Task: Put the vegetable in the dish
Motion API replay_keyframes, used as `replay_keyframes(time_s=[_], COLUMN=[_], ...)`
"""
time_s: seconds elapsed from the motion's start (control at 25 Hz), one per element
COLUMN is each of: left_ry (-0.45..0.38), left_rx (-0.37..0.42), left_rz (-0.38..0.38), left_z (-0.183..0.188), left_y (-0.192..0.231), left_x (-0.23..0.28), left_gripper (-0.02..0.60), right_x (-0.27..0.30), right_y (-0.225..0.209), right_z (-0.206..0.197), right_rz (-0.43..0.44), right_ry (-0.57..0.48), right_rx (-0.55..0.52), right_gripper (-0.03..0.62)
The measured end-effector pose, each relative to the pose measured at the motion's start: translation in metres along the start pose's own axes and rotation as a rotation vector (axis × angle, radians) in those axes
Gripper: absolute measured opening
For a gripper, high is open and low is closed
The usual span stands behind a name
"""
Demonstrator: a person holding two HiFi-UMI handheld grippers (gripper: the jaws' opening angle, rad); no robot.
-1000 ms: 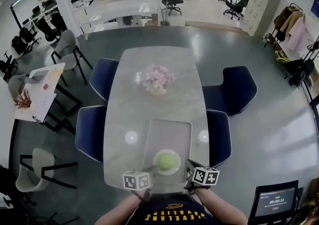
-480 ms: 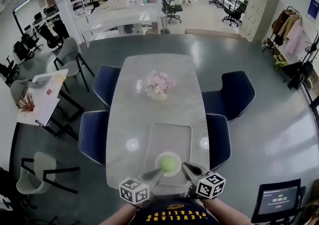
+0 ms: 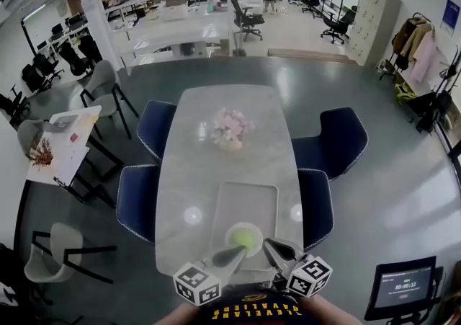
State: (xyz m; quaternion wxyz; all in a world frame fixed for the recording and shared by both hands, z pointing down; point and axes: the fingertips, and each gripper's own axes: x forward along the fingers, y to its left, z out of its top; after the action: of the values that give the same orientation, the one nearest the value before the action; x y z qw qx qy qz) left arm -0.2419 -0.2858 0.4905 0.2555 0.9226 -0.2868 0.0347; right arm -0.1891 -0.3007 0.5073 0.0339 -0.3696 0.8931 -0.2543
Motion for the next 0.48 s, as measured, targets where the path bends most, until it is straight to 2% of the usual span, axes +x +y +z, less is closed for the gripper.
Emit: replay_keyframes(time_s=[0.48], left_ry=[0.031], left_rx=[0.034], left_rz=[-0.014], left_z=[-0.0083], left_y=[-0.0035], left_x=[0.0076], left_gripper=[0.002], right_x=[0.0038], right_y=[0.0071], right_z=[-0.0017], right_rz=[0.022], right_ry=[0.009], right_rx=[-0.068], right_gripper=[0.006])
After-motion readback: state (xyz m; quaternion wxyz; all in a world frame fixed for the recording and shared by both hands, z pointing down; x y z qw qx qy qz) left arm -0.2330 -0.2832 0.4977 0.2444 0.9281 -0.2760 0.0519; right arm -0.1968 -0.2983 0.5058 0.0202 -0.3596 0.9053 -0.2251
